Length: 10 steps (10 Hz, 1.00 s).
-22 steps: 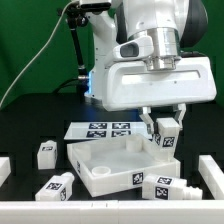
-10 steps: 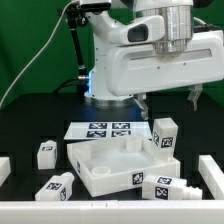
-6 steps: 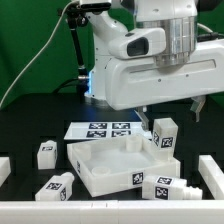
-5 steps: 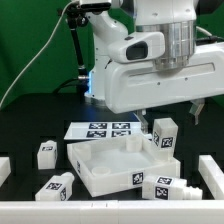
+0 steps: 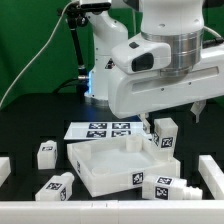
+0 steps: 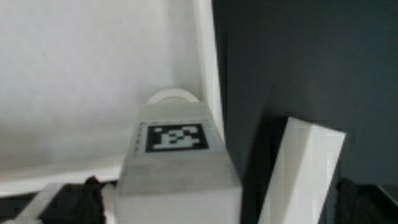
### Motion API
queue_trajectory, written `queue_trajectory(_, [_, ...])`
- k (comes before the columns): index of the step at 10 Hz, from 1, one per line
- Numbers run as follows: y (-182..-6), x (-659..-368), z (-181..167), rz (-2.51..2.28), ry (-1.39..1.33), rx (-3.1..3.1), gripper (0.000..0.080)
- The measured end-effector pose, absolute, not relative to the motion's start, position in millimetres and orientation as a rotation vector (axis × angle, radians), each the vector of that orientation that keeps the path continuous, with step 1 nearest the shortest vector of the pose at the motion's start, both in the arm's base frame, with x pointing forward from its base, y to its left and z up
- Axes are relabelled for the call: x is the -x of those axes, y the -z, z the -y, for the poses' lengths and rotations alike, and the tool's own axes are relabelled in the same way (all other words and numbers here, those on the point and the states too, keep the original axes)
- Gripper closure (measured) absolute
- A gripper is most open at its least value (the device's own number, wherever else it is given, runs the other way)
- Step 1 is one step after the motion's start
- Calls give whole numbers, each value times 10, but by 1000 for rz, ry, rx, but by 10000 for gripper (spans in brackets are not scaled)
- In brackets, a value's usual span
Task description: Assemble one leg
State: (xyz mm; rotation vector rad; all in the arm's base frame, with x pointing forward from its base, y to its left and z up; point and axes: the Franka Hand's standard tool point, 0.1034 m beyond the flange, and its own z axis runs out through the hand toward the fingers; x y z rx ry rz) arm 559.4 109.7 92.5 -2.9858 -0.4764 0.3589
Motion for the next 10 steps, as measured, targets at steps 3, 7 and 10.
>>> queue_trajectory(3, [-940, -5623, -1033, 442, -464, 2975, 151])
queue_trajectory(7, [-938, -5635, -960, 480, -453, 2965, 151])
queue_trajectory(10, [-905, -5630, -965, 525, -437, 2955, 241])
